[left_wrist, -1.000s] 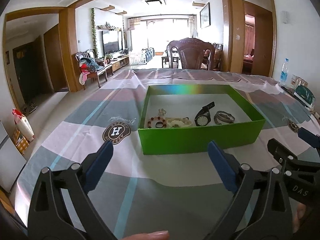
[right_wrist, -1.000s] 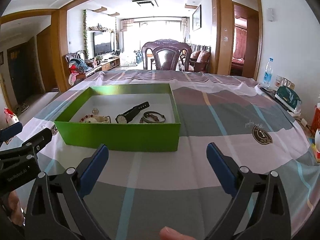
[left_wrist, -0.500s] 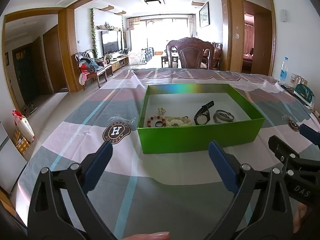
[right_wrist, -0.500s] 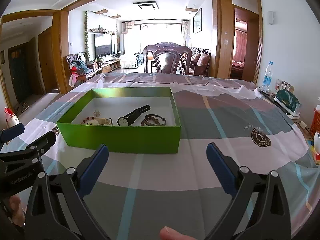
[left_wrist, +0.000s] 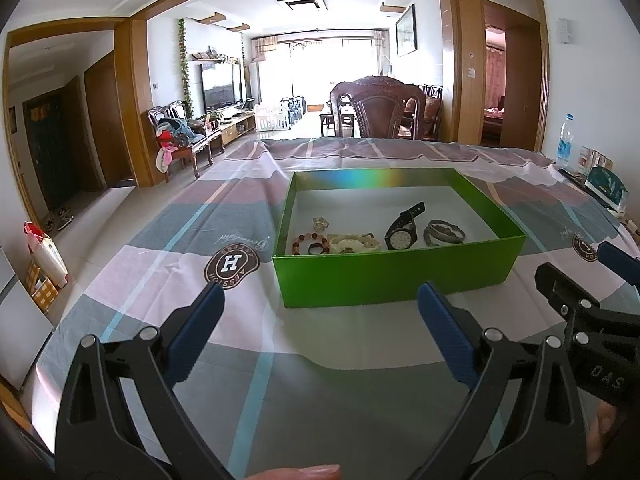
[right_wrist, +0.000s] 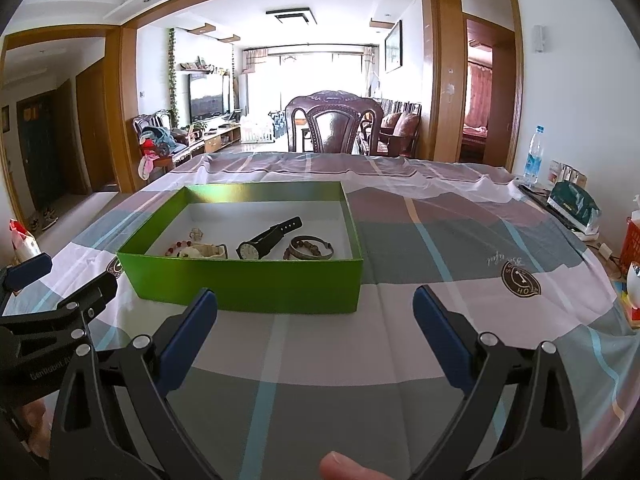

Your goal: Organize jewelry

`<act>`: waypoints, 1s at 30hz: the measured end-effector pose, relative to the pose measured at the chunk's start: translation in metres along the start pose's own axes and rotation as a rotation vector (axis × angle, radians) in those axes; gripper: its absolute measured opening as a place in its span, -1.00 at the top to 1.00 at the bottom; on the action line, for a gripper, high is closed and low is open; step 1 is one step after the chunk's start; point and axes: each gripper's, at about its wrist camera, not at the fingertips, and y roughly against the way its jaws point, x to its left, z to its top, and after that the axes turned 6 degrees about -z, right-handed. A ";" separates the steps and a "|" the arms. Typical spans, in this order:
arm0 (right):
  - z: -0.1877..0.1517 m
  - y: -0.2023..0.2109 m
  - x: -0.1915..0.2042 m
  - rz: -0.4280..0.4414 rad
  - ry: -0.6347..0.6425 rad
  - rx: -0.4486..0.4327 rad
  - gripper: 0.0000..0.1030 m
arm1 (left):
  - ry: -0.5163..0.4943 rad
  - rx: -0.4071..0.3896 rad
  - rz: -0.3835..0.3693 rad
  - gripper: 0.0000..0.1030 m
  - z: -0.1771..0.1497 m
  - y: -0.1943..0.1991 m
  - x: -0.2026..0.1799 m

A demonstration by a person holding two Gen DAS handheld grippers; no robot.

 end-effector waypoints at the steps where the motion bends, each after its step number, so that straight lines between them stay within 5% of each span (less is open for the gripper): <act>1: 0.000 0.000 0.000 -0.001 0.001 0.000 -0.87 | 0.000 -0.001 0.000 -0.87 0.000 0.001 0.000; 30: 0.000 0.003 0.000 -0.001 0.001 0.009 -0.87 | 0.000 0.008 -0.004 -0.88 0.001 0.004 -0.002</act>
